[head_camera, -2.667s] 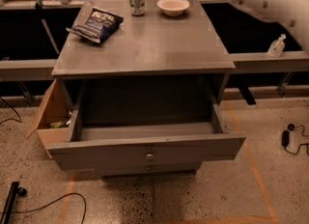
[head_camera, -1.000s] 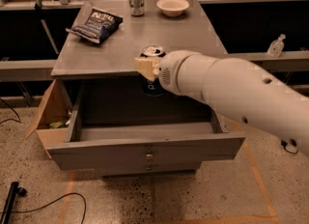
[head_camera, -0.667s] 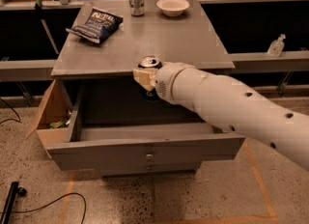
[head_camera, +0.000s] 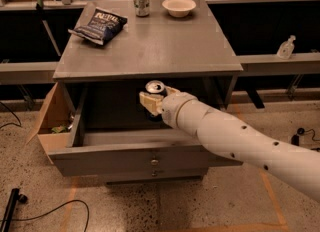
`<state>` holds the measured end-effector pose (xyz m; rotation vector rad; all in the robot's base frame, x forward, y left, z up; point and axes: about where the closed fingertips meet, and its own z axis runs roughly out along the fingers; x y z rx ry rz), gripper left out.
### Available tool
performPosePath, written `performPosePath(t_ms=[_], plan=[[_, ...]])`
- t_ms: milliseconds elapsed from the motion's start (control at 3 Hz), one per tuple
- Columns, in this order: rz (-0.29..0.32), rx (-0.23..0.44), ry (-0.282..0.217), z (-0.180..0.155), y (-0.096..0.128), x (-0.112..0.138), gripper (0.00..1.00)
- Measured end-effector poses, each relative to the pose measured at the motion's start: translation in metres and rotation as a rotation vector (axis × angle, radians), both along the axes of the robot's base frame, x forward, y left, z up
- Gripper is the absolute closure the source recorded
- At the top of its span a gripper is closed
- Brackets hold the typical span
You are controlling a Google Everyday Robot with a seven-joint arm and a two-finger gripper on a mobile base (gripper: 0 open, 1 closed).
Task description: Place pepsi can into top drawer
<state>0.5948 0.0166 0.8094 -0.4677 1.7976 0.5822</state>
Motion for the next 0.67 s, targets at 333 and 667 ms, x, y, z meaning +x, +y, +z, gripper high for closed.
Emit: performPosePath(t_ms=[333, 667], plan=[[-0.011, 0.021, 0.045, -0.044, -0.006, -0.018, 1.0], [0.012, 0.014, 0.044, -0.059, -0.01, -0.011, 1.0]])
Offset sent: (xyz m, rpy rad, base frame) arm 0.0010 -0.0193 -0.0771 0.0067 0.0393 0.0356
